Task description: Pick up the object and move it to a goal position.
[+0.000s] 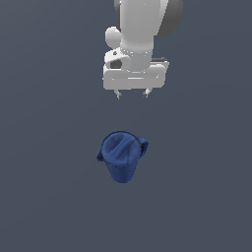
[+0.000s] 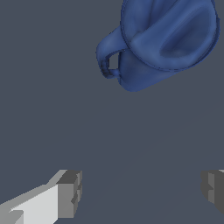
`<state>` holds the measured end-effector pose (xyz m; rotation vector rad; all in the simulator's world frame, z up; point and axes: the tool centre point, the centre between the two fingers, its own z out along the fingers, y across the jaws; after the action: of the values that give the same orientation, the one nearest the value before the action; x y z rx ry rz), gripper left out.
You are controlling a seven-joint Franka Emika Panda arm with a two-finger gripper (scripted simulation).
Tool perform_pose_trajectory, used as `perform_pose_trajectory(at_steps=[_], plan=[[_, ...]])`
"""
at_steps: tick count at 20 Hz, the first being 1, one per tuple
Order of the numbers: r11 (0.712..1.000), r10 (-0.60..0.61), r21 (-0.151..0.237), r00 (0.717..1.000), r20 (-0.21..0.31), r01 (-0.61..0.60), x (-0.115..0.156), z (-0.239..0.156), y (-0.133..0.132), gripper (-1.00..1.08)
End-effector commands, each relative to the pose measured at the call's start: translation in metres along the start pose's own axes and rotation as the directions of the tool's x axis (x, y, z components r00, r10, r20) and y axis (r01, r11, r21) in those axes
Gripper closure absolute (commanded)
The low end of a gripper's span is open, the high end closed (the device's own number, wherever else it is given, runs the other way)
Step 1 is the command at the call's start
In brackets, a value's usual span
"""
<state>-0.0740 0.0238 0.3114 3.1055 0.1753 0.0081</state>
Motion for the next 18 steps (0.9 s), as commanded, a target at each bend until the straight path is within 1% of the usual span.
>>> perform_pose_trajectory(at_steps=[1,10,11,14,18], plan=[[1.000,0.000,0.000,1.000,0.000,0.000,0.000,0.000,0.000,-0.92],[1.000,0.000,0.000,1.000,0.000,0.000,0.000,0.000,0.000,-0.92],[1.000,0.000,0.000,1.000,0.000,0.000,0.000,0.000,0.000,-0.20],[1.000,0.005,0.002,1.000,-0.007,-0.005,0.001,-0.003,0.000,-0.20],[1.000,0.028,0.010,0.999,-0.036,-0.027,0.003,-0.016,-0.002,-0.20]])
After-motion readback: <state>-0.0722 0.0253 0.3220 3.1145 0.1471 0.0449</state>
